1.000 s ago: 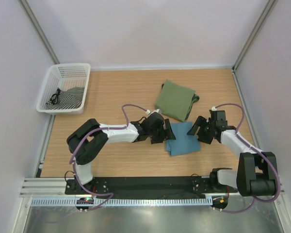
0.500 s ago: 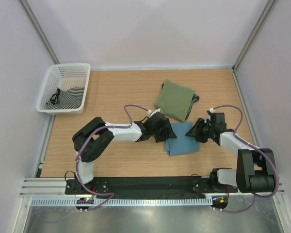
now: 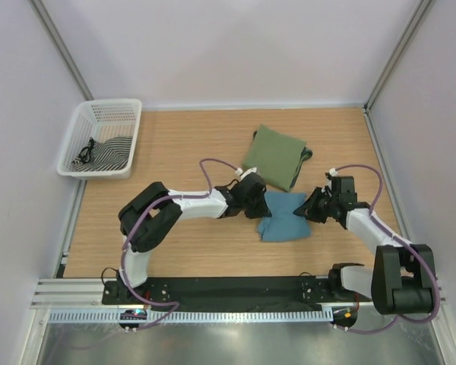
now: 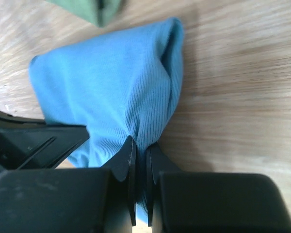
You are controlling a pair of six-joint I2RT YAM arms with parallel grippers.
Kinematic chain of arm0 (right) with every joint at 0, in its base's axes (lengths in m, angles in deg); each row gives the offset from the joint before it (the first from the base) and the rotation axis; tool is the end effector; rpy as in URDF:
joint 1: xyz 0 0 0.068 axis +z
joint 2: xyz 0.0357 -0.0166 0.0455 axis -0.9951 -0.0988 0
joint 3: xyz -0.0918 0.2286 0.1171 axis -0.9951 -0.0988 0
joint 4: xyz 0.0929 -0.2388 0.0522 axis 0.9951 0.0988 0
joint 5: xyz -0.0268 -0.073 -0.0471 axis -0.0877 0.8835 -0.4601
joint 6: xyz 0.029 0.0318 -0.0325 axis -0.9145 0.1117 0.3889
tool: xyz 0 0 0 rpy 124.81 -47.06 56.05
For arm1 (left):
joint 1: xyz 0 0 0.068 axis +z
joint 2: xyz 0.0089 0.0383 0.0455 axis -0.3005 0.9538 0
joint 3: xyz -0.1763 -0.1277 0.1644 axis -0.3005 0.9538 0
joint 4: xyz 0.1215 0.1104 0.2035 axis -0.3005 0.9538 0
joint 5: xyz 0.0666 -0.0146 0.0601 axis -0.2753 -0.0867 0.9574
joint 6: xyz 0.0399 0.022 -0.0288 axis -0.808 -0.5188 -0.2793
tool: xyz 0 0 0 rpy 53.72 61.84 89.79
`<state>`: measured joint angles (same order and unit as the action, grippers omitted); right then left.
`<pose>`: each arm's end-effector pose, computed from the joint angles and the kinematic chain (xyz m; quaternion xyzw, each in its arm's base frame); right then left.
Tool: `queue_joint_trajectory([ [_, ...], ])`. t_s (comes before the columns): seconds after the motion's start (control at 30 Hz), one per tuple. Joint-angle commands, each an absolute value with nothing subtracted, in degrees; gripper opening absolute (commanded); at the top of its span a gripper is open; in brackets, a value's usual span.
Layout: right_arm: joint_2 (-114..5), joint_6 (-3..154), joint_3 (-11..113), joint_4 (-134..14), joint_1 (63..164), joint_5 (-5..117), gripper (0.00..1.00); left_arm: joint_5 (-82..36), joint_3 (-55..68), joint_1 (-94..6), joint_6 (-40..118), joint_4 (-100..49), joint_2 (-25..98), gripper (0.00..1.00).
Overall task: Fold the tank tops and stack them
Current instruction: Neatly place the folded tank top to the corner
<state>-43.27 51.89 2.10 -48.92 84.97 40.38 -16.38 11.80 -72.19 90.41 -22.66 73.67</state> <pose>0.2094 0.0167 0.1505 0.1822 0.9172 0.2679 0.2318 0.2362 -0.3356 0.1465 -0.0590 0.9253 -0.3274 0.1820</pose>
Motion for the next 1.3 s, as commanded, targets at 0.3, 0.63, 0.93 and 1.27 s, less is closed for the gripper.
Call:
queue_joint_trajectory([
  [0.3,-39.58,53.94,24.16,-37.4,85.12,42.4,0.01,-10.37,-10.22,-70.05,71.55,-8.47,68.08,0.0],
  [0.63,-48.71,50.42,34.98,-42.57,85.21,44.68,0.01,-17.75,-27.87,-59.43,66.45,-5.83,75.81,0.0],
  [0.93,-61.46,49.45,44.04,-47.94,85.99,46.97,0.01,-28.56,-47.47,-53.18,63.72,-5.74,91.54,0.0],
  [1.27,-69.11,48.75,43.52,-52.78,88.37,48.99,0.01,-33.93,-52.59,-49.66,68.46,-8.21,100.85,0.0],
])
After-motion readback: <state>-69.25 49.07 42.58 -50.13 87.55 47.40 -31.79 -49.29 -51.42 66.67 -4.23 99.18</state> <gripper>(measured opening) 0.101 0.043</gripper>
